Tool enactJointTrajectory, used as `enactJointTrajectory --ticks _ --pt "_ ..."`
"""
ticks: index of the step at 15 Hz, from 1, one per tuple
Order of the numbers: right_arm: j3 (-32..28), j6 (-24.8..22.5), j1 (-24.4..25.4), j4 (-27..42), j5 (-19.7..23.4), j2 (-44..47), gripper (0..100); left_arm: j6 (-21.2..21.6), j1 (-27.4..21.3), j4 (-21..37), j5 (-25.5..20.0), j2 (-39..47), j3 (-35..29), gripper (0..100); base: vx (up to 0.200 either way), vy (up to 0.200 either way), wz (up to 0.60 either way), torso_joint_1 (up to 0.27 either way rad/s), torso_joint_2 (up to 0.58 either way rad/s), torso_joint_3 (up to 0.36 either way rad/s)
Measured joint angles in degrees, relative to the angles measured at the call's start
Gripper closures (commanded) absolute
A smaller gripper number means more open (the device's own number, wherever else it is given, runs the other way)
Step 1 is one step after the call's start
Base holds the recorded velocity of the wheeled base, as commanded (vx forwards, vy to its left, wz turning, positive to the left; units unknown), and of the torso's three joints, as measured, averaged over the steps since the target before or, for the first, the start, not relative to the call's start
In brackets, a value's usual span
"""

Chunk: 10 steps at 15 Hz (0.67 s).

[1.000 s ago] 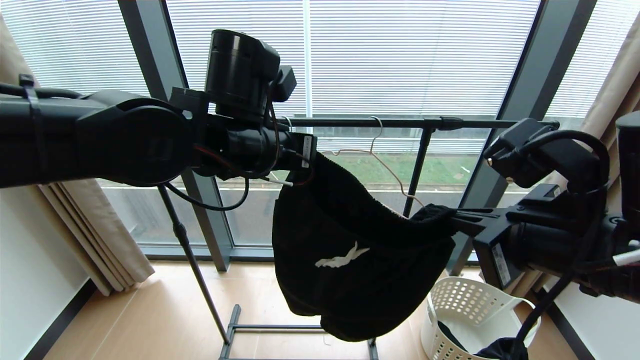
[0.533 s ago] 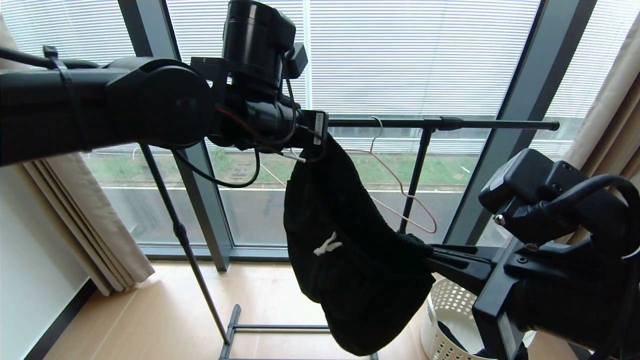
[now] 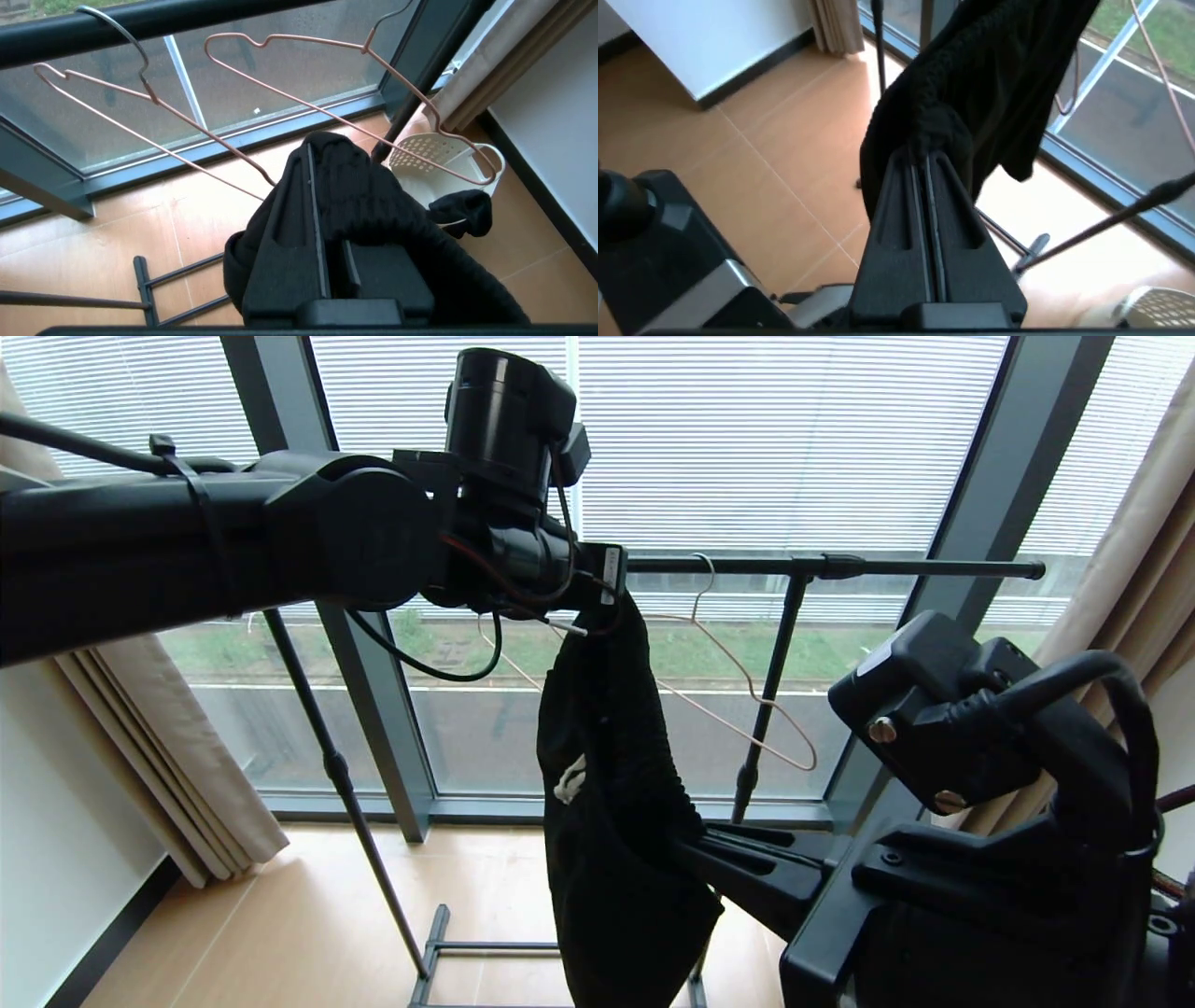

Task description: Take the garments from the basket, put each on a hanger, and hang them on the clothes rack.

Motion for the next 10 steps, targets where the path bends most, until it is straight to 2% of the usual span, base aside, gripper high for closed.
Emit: enactJointTrajectory --ticks 3,6,10 --pt "-0.02 1.33 0.80 -0.77 0.68 0.68 100 -0.02 -0.07 0.00 0.02 0.13 -0.02 100 0.000 0.000 0.00 0.000 0.00 0.000" --pt "-1.62 5.02 1.24 0.07 2.56 0.83 100 -0.02 -0.07 0.00 0.06 0.09 -0.05 100 0.000 0.000 0.00 0.000 0.00 0.000" --pt "-1.82 3.34 0.39 2.60 2.46 1.04 100 0.13 -0.05 1.91 0.04 -1.38 0.09 100 0.000 0.000 0.00 0.000 0.00 0.000"
